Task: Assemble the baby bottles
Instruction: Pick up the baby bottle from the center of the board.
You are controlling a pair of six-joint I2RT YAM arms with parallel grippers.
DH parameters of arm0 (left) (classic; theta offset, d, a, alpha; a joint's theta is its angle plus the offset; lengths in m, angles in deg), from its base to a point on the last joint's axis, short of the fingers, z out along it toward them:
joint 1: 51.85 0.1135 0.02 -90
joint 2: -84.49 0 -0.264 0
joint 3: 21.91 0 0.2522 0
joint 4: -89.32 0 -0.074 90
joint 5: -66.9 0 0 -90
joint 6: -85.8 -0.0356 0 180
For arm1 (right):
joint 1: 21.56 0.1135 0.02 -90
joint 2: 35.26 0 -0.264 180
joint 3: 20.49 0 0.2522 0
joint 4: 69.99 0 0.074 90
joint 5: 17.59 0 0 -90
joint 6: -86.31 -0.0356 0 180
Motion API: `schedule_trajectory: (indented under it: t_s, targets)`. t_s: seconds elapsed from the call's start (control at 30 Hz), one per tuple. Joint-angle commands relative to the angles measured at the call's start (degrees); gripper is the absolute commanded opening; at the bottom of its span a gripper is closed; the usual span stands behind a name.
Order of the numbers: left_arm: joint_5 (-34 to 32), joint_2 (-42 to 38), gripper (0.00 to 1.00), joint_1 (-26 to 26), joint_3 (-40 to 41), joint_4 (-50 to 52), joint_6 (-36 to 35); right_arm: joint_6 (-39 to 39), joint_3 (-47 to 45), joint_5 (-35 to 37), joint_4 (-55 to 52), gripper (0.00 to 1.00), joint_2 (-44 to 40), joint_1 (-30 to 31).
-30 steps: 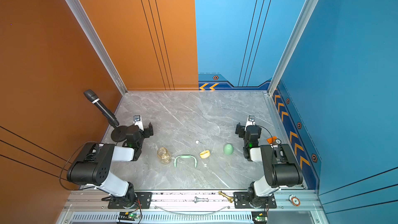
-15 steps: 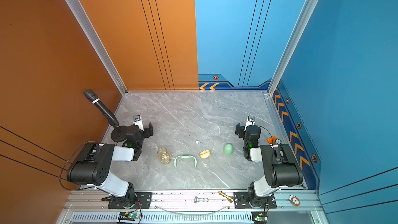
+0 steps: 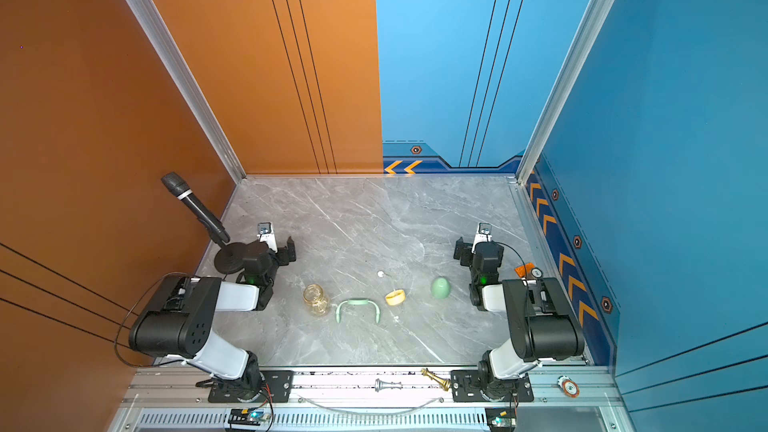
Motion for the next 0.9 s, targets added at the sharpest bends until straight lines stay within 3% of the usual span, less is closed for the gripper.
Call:
schedule_trajectory:
  t_s: [0.0, 0.03, 0.07, 0.1, 0.13, 0.17, 0.23, 0.3, 0.37, 0.43, 0.53, 0.67, 0.87]
  targets:
    - [0.63, -4.28, 0.98, -1.21, 1.2, 0.29, -1.96, 1.99, 2.22, 1.74, -3.89, 1.0, -5.32, 1.39]
    - [-3.47, -10.47, 0.97, -4.75, 0.99, 6.55, -4.64, 2.55, 7.11, 9.34, -20.62, 1.0, -12.11, 5.02]
    - [-12.11, -18.95, 0.97, -10.32, -0.77, 15.03, -6.29, -0.77, 14.69, 15.64, -38.1, 1.0, -18.35, 8.24]
    - [-16.92, -25.88, 0.97, -14.24, -3.84, 24.46, -4.7, -5.81, 20.47, 15.34, -49.21, 1.0, -21.71, 9.7]
    - [-18.18, -33.26, 0.98, -17.9, -9.32, 37.98, 2.67, -12.39, 26.24, 8.38, -57.97, 1.0, -23.28, 10.82]
    - [-15.37, -37.57, 0.97, -19.96, -13.6, 46.75, 9.78, -15.78, 32.19, 1.05, -65.67, 1.0, -22.64, 13.25]
    - [-17.66, -43.9, 0.97, -25.48, -17.91, 59.64, 21.9, -19.01, 44.2, 1.12, -80.59, 1.0, -18.98, 23.12]
    - [-12.2, -48.68, 0.97, -27.33, -19.07, 70.92, 29.83, -18.09, 53.06, 1.03, -89.62, 1.0, -14.22, 35.2]
    - [-11.77, -51.93, 0.97, -27.27, -20.24, 82.6, 38.27, -19.5, 58.99, -2.79, -94.84, 1.0, -9.22, 43.68]
    - [-11.4, -55.03, 0.97, -27.13, -21.02, 91.94, 42.15, -19.59, 63.34, -4.58, -98.53, 1.0, -3.92, 49.73]
    - [-20.69, -62.75, 0.97, -27.69, -21.4, 102.58, 48.98, -17.74, 68.76, -5.72, -101.09, 1.0, 5.13, 56.8]
    - [-30.07, -70.32, 0.98, -26.93, -24.87, 107.34, 48.31, -17.01, 76.68, -7.21, -101.72, 1.0, 15.68, 62.37]
    - [-28.43, -69.38, 0.98, -26.55, -28.31, 110.23, 44.59, -18.42, 84.34, -7.11, -103.49, 1.0, 27.3, 66.18]
